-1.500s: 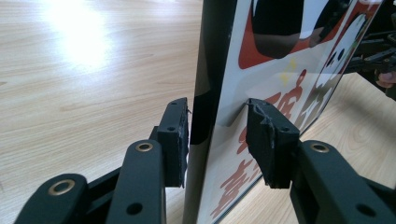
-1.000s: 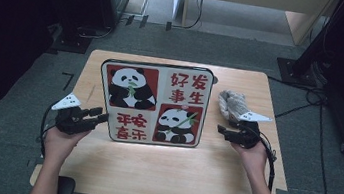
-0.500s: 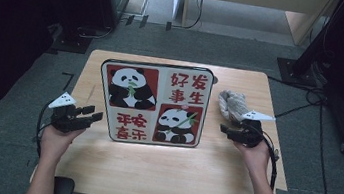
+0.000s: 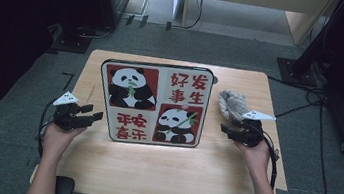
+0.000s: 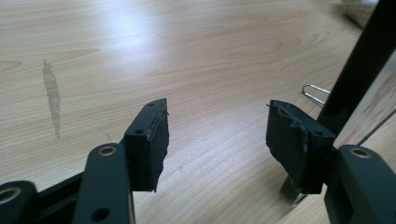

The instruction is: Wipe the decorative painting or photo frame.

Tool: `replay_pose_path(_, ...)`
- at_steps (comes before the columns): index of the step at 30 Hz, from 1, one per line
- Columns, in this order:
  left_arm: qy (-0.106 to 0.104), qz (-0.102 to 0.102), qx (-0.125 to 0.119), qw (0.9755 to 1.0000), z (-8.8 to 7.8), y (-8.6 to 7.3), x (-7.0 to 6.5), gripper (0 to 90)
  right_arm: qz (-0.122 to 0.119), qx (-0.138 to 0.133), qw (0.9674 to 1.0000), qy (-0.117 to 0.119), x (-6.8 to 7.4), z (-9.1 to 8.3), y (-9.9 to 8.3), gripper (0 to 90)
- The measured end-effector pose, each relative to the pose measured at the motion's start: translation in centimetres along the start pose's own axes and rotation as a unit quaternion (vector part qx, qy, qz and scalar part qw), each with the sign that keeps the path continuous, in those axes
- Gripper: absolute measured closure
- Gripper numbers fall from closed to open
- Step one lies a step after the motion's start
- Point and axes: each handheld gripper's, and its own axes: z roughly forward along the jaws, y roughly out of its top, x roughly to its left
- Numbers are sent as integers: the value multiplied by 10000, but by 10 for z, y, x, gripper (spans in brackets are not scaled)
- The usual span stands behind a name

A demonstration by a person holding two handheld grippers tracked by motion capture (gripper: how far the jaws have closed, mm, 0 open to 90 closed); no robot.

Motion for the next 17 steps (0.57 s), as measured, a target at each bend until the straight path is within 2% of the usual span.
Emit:
replay_pose_path(6, 115, 81, 13, 9999, 2, 0, 0, 369, -11, 10, 10000, 49, -1, 1, 1, 419)
replay_pose_path(9, 89, 12, -34, 10000, 1, -1, 1, 368, -39, -22, 10000, 55, -1, 1, 2, 419)
replay_pose_path(17, 90, -9, -29, 10000, 0, -1, 2, 364, -65, 10, 10000, 70, -2, 1, 2, 417)
